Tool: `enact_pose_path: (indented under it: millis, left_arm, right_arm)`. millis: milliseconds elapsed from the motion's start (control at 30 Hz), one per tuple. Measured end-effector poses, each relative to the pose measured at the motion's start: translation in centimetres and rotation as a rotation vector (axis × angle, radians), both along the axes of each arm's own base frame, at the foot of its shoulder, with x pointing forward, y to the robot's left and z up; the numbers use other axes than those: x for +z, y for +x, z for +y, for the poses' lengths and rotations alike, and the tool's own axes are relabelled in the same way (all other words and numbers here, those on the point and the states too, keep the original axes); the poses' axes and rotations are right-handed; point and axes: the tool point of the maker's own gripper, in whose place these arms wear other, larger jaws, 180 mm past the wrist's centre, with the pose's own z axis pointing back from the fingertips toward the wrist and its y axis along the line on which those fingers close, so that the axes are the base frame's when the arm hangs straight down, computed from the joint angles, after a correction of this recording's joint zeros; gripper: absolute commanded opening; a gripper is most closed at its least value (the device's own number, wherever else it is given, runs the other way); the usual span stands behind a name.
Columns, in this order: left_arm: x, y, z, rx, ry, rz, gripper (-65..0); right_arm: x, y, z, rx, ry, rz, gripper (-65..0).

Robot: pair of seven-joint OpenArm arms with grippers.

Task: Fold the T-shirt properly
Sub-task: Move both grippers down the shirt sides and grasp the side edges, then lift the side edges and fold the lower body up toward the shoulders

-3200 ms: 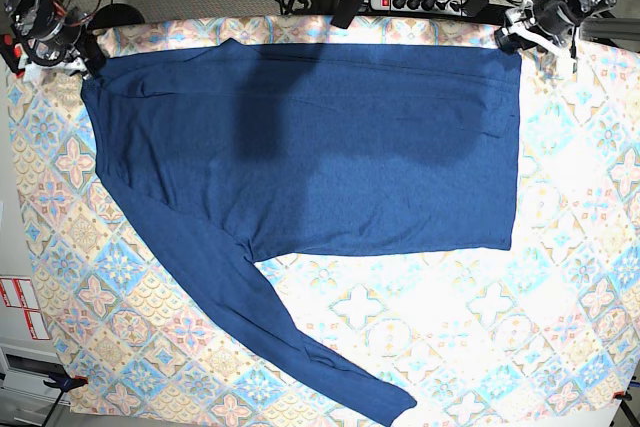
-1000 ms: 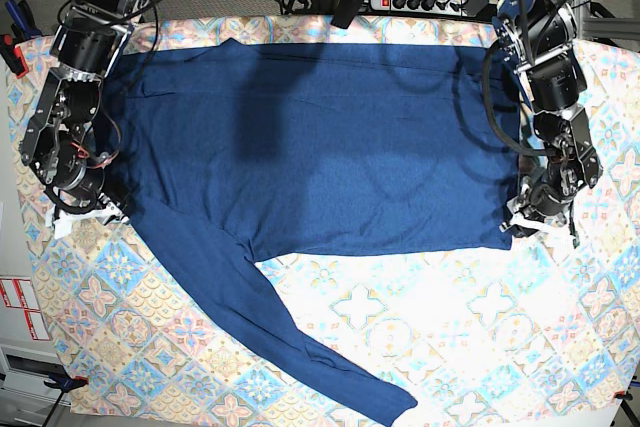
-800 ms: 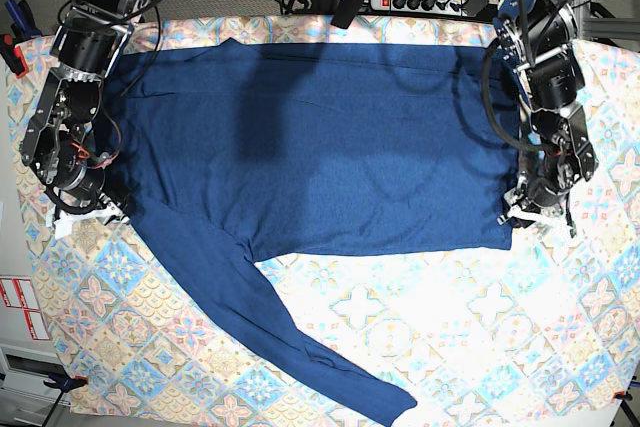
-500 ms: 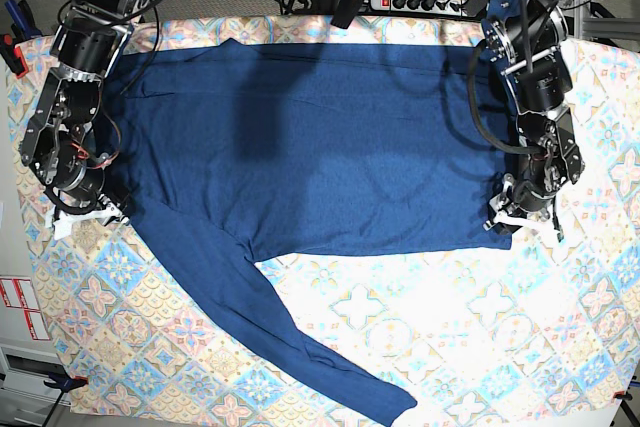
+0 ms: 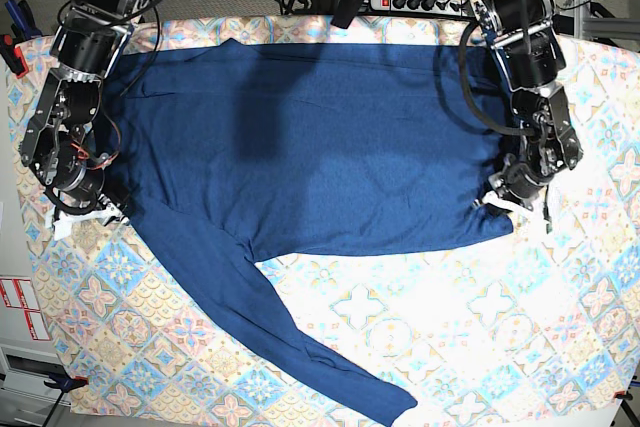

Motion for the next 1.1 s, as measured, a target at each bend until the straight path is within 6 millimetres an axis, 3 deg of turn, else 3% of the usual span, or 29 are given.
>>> enact_pose_path:
  millis: [100,200,333,433,500,600,700,833,1100]
  left_arm:
    - [0.7,-0.1,0.6,-0.001,0.028,-0.02,-65.0]
    - [1.0,-1.2,0.7,-0.012,0.051,-0.03,-65.0]
    - [2.5,-1.8,0.9,-0.03,0.1,-0.066,-65.0]
    - [4.0,-1.9,1.3,-0.036,0.133,-0.11,-65.0]
    - [4.1,-2.5,1.3,-0.042,0.146,-0.11,-65.0]
    - [4.4,-3.6,1.2,-0.056,0.171,-0.108,-65.0]
    - [5.8,-3.6,0.9,-0.048,0.142,-0.16,-65.0]
    - [5.5,-4.0,0.0,-0.054,0.069,-0.137,-65.0]
    - [5.5,-4.1,0.0,-0.054,0.066,-0.133,-65.0]
  right_arm:
    - [-0.3,0.3,0.5,0.069,-0.041,0.035,-39.8]
    - [1.0,2.2,1.1,0.161,-0.118,0.02,-39.8]
    - [2.3,4.4,0.2,0.248,-0.354,-0.005,-39.5]
    - [1.0,4.8,1.4,0.425,-0.493,0.011,-39.5]
    - [-0.1,5.1,2.6,0.589,-0.556,0.01,-39.7]
    - [-1.9,5.4,3.0,0.724,-0.598,0.027,-39.8]
    - [-3.6,5.2,2.9,0.751,-0.559,0.037,-39.8]
    - [-5.3,4.7,1.8,0.727,-0.524,0.065,-39.6]
    - [-4.9,5.7,-0.5,0.674,-0.531,0.029,-39.5]
